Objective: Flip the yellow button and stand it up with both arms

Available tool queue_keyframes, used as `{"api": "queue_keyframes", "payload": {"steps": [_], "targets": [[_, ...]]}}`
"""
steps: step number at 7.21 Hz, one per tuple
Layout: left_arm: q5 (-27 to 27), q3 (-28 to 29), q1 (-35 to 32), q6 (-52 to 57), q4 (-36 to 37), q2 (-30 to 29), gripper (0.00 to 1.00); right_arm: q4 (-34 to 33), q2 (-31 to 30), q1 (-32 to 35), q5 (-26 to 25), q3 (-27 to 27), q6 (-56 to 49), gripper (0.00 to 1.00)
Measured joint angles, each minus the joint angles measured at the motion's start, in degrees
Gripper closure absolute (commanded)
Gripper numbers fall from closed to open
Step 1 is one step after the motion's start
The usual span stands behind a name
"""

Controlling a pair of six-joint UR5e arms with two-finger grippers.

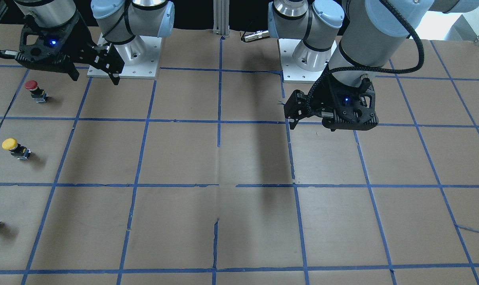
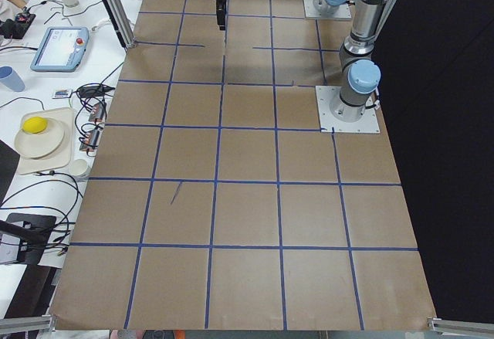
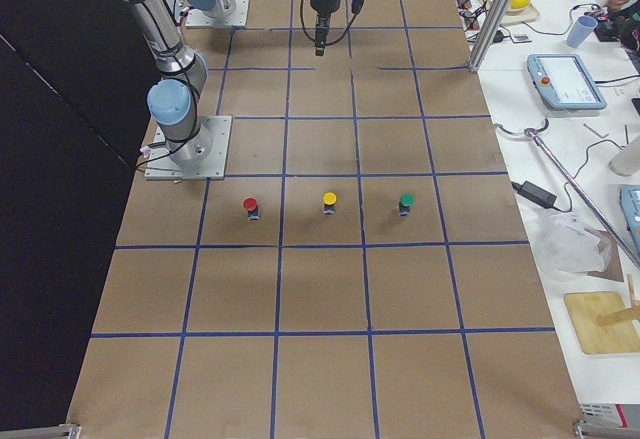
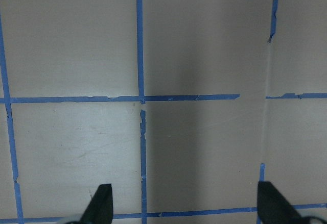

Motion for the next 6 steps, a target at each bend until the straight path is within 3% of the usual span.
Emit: {"api": "queue_keyframes", "payload": {"steps": [4,6], "targets": [[0.15,0.08,0.09,0.0,0.0,-0.04,0.0,2.38,-1.62,0.83,1.87,0.08,0.37,0.0],[0.29,-0.07,0.1,0.0,0.0,-0.04,0.0,2.48,-2.07,0.98,-0.44,0.09,0.5,0.0]]}}
